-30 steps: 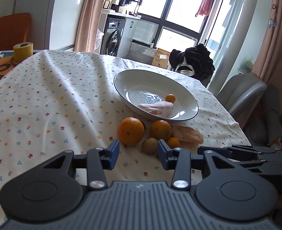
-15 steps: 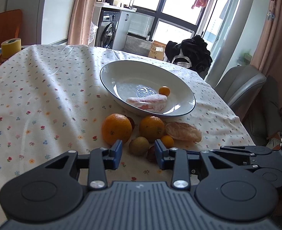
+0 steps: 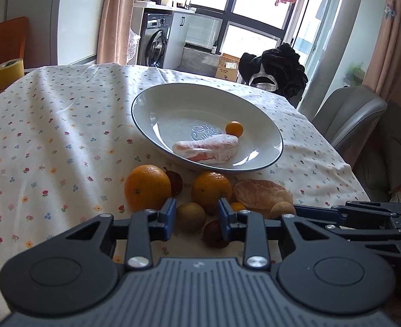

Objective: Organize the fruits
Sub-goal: 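Grasp a small brown round fruit with each tool, then lower both brown fruits into the white bowl and open both tools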

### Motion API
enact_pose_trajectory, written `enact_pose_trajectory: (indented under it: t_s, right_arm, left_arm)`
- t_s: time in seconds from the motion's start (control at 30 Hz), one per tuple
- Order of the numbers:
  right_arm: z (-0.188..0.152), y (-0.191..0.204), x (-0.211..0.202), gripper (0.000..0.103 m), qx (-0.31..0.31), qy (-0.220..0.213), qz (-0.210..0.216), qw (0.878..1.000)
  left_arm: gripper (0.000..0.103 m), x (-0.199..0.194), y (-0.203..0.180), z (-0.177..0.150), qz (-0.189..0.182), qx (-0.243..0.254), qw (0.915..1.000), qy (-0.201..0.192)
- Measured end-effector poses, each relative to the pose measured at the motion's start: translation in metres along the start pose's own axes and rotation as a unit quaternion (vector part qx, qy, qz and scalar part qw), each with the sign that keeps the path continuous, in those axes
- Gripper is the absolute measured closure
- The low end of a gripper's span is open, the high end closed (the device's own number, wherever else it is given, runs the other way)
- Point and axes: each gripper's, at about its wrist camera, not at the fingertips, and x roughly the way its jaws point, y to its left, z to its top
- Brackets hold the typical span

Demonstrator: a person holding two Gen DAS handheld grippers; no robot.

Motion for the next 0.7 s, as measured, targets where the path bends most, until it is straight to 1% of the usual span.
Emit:
enact_pose_trajectory:
  t_s: [0.1,0.13,0.2,0.27,0.33,0.7]
  right_arm:
    - [0.002,-0.004,-0.002,0.079,0.004,-0.005,0.0,1.0]
    - [0.003,-0.005,-0.001,0.079,0.005,-0.007,0.0,1.0]
    - [0.004,-0.006,-0.002,0.079,0.005,-0.009,0.0,1.0]
    - [0.006,-0.006,-0.002,0.079,0.004,-0.011,-0.001,1.0]
    - [0.008,-0.005,-0.003,0.079,0.003,-0.014,-0.001,1.0]
    - [0.02,-0.004,-0.005,0.079,-0.003,-0.029,-0.007,1.0]
  left_arm:
    - [0.071,0.005,0.0,-0.001,0.008,0.001,0.9999,0.011]
    - [0.071,0.009,0.0,-0.002,0.007,-0.003,0.9998,0.019]
    - [0.071,0.011,0.001,-0.005,0.006,-0.007,0.9997,0.021]
    - [0.076,0.009,-0.001,-0.006,0.011,-0.003,0.9998,0.019]
    - [0.077,0.008,0.0,-0.005,0.008,-0.007,0.9997,0.021]
    - [0.077,-0.016,-0.005,0.009,0.007,0.002,0.9999,-0.014]
